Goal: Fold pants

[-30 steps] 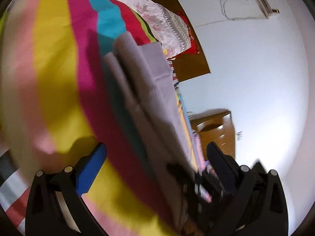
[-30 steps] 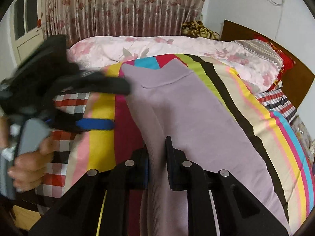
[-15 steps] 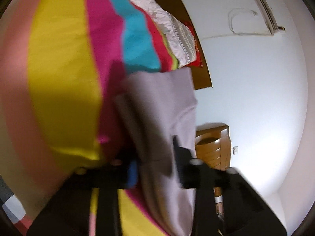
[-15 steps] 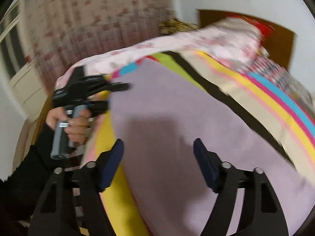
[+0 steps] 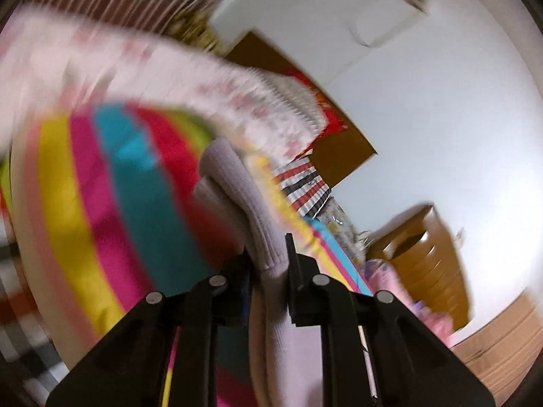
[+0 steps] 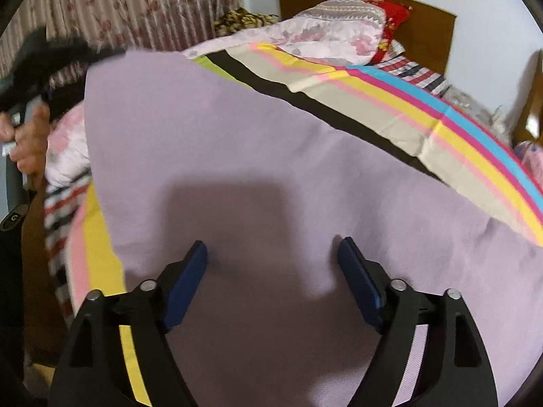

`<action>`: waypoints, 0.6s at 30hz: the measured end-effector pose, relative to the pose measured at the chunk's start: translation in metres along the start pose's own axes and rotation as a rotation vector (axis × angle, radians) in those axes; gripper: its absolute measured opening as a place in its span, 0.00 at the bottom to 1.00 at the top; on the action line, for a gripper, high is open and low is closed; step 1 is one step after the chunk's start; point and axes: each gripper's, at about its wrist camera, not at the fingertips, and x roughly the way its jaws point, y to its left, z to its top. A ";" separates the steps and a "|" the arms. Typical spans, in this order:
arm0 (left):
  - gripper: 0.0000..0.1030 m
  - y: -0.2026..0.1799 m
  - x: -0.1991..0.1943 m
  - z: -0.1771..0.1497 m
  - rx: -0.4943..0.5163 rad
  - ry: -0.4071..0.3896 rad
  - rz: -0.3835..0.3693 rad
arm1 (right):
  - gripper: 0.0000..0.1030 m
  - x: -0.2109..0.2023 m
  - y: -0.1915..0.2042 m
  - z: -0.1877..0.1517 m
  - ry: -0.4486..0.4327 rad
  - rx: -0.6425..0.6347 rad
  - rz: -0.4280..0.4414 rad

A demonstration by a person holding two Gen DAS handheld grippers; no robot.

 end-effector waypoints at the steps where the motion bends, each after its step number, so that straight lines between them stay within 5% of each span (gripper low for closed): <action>1: 0.15 -0.023 -0.004 -0.001 0.056 -0.009 -0.002 | 0.76 -0.009 -0.008 0.000 -0.029 0.038 0.043; 5: 0.16 -0.154 -0.026 -0.041 0.426 -0.031 -0.063 | 0.77 -0.088 -0.053 -0.025 -0.270 0.286 0.168; 10: 0.26 -0.258 -0.030 -0.179 0.875 0.108 -0.205 | 0.82 -0.203 -0.115 -0.087 -0.463 0.398 -0.126; 12: 0.41 -0.273 -0.016 -0.258 1.063 0.280 -0.285 | 0.83 -0.242 -0.141 -0.124 -0.501 0.487 -0.225; 13: 0.55 -0.274 -0.011 -0.292 1.135 0.349 -0.295 | 0.83 -0.253 -0.149 -0.139 -0.506 0.524 -0.248; 14: 0.58 -0.271 -0.005 -0.327 1.218 0.405 -0.277 | 0.83 -0.264 -0.159 -0.157 -0.501 0.576 -0.283; 17: 0.64 -0.257 -0.006 -0.370 1.316 0.418 -0.217 | 0.83 -0.274 -0.169 -0.194 -0.464 0.656 -0.320; 18: 0.77 -0.252 -0.009 -0.368 1.292 0.409 -0.219 | 0.83 -0.273 -0.168 -0.201 -0.453 0.668 -0.307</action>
